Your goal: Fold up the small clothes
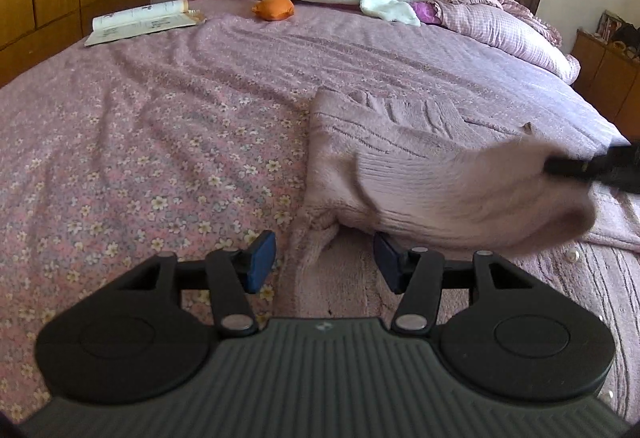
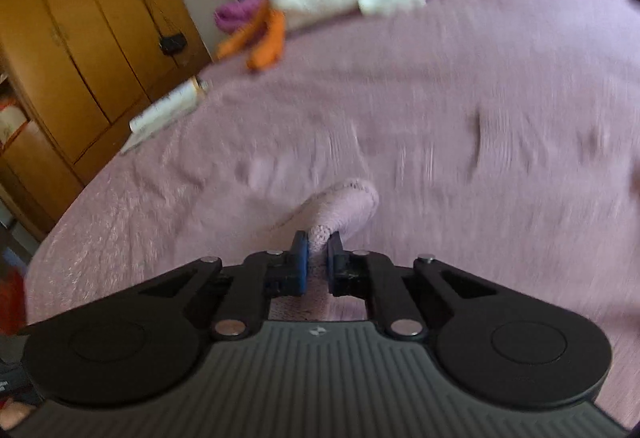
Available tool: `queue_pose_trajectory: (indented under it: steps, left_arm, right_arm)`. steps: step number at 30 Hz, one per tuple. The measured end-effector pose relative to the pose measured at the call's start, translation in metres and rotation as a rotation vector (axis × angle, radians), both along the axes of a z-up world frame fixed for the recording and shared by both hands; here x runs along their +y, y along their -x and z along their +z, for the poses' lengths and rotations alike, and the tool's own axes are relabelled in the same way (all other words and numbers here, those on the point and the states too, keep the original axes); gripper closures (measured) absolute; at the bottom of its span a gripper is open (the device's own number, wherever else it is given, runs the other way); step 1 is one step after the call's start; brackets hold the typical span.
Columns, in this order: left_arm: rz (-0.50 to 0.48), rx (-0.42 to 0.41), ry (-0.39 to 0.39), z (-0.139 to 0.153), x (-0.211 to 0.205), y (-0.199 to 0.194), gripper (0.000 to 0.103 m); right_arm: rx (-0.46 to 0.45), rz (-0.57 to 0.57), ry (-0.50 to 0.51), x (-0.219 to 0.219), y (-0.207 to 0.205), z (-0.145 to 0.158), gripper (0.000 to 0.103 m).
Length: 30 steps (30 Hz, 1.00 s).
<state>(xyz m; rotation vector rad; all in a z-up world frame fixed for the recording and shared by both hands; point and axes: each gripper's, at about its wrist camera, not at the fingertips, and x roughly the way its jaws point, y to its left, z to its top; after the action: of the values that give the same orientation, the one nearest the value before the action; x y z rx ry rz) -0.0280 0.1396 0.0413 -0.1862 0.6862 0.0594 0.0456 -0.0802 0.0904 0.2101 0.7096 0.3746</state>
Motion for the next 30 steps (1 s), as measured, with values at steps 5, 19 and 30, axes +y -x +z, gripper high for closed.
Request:
queue_pose_trajectory:
  steps: [5, 19, 30]
  left_arm:
    - [0.006, 0.005, 0.004, -0.005, 0.002, -0.002, 0.047]
    - [0.014, 0.005, 0.004, -0.005, 0.003, -0.006, 0.047]
    - [0.016, -0.012, 0.015, -0.002, 0.007, -0.003, 0.047]
  right_arm:
    - [-0.104, -0.029, 0.082, -0.002, -0.002, 0.020, 0.094]
    - [0.006, -0.062, 0.095, -0.011, -0.011, -0.023, 0.051]
    - [-0.065, 0.267, 0.182, 0.068, 0.029, -0.002, 0.043]
